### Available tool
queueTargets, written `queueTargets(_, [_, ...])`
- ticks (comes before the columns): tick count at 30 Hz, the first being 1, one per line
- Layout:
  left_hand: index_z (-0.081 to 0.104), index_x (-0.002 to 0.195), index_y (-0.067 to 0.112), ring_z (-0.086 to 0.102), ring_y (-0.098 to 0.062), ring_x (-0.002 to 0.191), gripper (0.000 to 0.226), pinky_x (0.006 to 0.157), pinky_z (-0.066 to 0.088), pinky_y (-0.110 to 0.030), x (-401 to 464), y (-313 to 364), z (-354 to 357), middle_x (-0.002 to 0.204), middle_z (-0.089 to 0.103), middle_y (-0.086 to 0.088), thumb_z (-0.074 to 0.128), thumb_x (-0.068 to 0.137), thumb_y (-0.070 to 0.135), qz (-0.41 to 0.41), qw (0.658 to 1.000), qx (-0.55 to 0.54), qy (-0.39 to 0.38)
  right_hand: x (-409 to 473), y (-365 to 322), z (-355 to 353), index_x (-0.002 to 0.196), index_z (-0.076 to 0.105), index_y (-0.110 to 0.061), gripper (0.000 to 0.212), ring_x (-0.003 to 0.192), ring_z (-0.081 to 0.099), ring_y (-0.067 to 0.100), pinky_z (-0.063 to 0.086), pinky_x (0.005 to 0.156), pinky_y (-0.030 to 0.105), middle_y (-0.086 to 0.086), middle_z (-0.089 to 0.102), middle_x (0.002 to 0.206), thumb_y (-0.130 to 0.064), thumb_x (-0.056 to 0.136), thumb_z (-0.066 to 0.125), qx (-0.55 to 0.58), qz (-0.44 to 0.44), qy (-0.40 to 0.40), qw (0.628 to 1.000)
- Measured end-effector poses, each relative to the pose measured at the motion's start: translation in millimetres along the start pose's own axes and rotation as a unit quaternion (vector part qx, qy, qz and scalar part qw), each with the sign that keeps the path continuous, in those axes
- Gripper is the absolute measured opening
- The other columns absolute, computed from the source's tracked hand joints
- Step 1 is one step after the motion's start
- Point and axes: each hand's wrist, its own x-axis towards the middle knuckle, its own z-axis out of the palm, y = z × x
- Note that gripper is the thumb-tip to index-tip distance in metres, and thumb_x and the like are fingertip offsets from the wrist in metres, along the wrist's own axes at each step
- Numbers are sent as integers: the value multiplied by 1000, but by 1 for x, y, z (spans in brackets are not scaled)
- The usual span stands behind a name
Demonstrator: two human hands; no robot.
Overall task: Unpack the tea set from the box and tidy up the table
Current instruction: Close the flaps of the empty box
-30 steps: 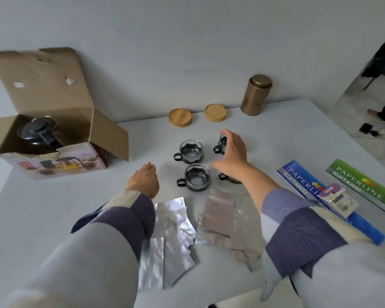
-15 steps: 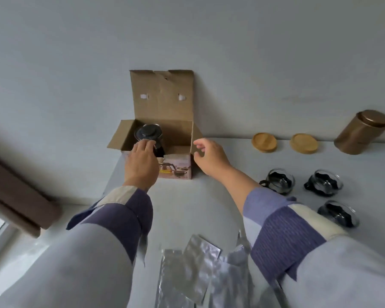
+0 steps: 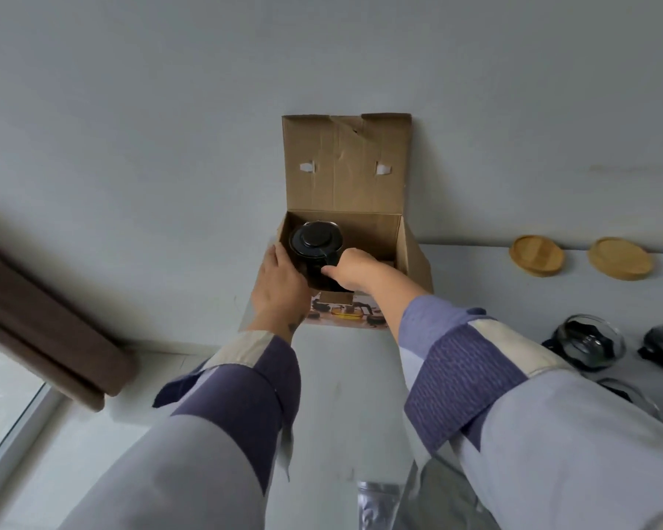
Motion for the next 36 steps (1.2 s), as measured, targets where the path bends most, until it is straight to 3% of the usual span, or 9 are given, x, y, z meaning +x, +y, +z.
queueTargets(5, [4, 150, 4, 25, -29, 139, 77, 114, 29, -39, -2, -3, 7, 154, 17, -13, 53, 91, 13, 35, 998, 53, -4, 3, 2, 6, 121, 53, 0, 37, 86, 51, 22, 39, 73, 29, 10, 51, 96, -29, 100, 43, 36, 23, 13, 999])
queueTargets(11, [5, 150, 4, 27, -29, 138, 75, 113, 30, -39, -7, 0, 5, 153, 19, -13, 52, 92, 15, 33, 998, 59, 4, -9, 7, -17, 116, 53, -6, 32, 80, 57, 20, 39, 62, 28, 9, 61, 101, -30, 99, 44, 90, 20, 61, 994])
queueTargets(16, [4, 150, 4, 27, -30, 139, 73, 113, 29, -39, -9, -1, 5, 154, 17, -13, 49, 94, 11, 29, 997, 69, -1, -35, 17, -65, 123, 50, -3, 40, 103, 58, 30, 49, 81, 36, 16, 58, 119, -34, 99, 40, 160, 3, 117, 980])
queueTargets(18, [5, 150, 5, 27, -30, 139, 70, 114, 29, -39, -10, -1, 5, 154, 18, -13, 48, 94, 11, 25, 997, 77, -1, -47, 25, -83, 112, 53, -6, 31, 104, 59, 31, 50, 82, 38, 17, 59, 117, -32, 99, 40, 182, 8, 143, 973])
queueTargets(23, [8, 149, 2, 29, -31, 137, 68, 112, 30, -38, -9, -1, 4, 152, 21, -14, 47, 94, 9, 32, 995, 90, 2, -68, 63, -110, 112, 56, -6, 32, 99, 61, 29, 50, 82, 38, 15, 62, 114, -32, 97, 44, 207, 65, 220, 951])
queueTargets(26, [8, 148, 1, 29, -33, 136, 66, 111, 30, -38, -9, -4, 5, 152, 21, -16, 44, 93, 5, 32, 995, 97, 5, -74, 92, -108, 117, 53, -2, 35, 95, 58, 31, 43, 75, 34, 16, 60, 112, -30, 98, 44, 158, 101, 261, 947])
queueTargets(29, [5, 149, 1, 26, -34, 138, 66, 112, 29, -39, -8, -6, 8, 153, 17, -16, 42, 94, 5, 39, 993, 109, 5, -76, 120, -93, 126, 47, 0, 39, 113, 55, 36, 43, 82, 35, 19, 56, 126, -29, 99, 45, 145, 149, 278, 938])
queueTargets(36, [8, 149, 3, 27, -35, 137, 67, 110, 31, -42, -3, -10, 11, 153, 18, -16, 44, 93, 5, 36, 994, 107, 5, -72, 163, -52, 127, 45, 0, 39, 117, 53, 37, 43, 89, 38, 19, 55, 128, -27, 99, 44, 191, 205, 273, 920])
